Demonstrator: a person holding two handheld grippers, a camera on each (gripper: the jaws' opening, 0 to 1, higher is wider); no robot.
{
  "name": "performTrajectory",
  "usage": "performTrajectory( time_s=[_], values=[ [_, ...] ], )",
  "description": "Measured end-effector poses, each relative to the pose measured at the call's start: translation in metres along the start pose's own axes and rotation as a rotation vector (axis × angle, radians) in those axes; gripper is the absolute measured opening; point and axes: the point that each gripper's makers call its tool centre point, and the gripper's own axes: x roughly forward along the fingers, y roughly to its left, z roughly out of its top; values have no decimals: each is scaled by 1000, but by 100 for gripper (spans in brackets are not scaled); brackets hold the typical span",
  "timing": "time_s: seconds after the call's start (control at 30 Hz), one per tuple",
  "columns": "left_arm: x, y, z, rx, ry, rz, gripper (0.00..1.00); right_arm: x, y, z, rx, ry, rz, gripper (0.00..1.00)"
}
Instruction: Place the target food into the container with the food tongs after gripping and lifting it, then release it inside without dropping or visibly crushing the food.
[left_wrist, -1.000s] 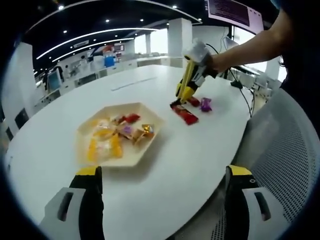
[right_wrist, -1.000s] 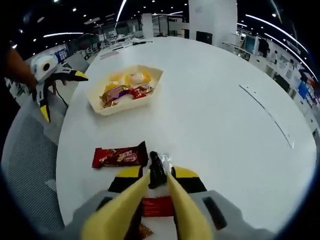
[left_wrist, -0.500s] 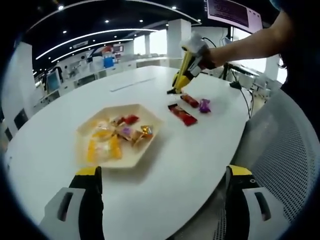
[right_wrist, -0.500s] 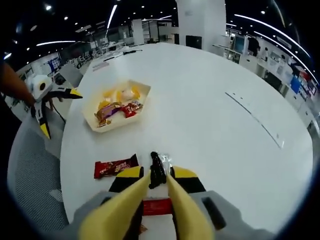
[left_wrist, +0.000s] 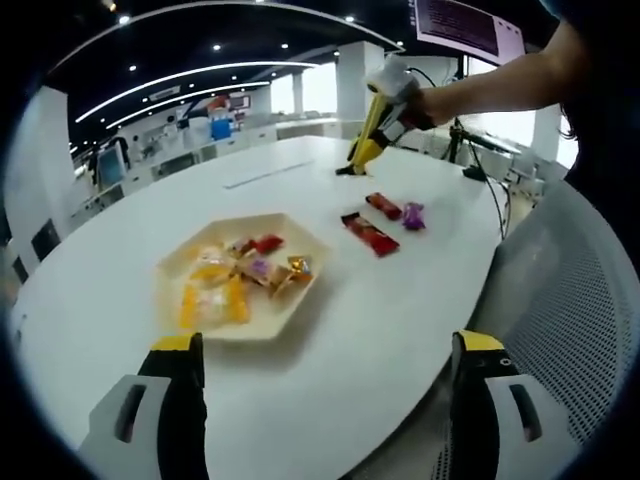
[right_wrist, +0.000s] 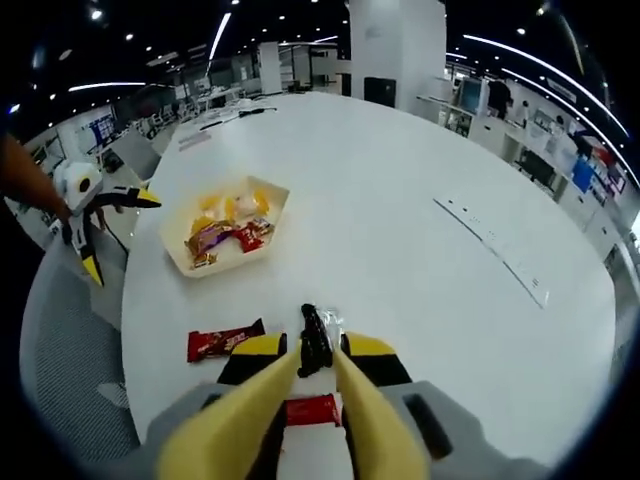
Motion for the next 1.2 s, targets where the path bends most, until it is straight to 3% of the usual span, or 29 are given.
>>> performTrajectory(
  time_s=[0.57, 0.93, 1.2],
  values=[
    [-1, -2, 5, -18, -31, -13, 99, -9, 8, 30, 16, -45, -20, 20],
    [-1, -6, 5, -3, -24, -25, 99, -5, 23, 71, -1, -107, 1, 20],
    [-1, -6, 7, -1, -34, -30, 99, 9, 50, 105, -36, -135, 40, 20]
  ],
)
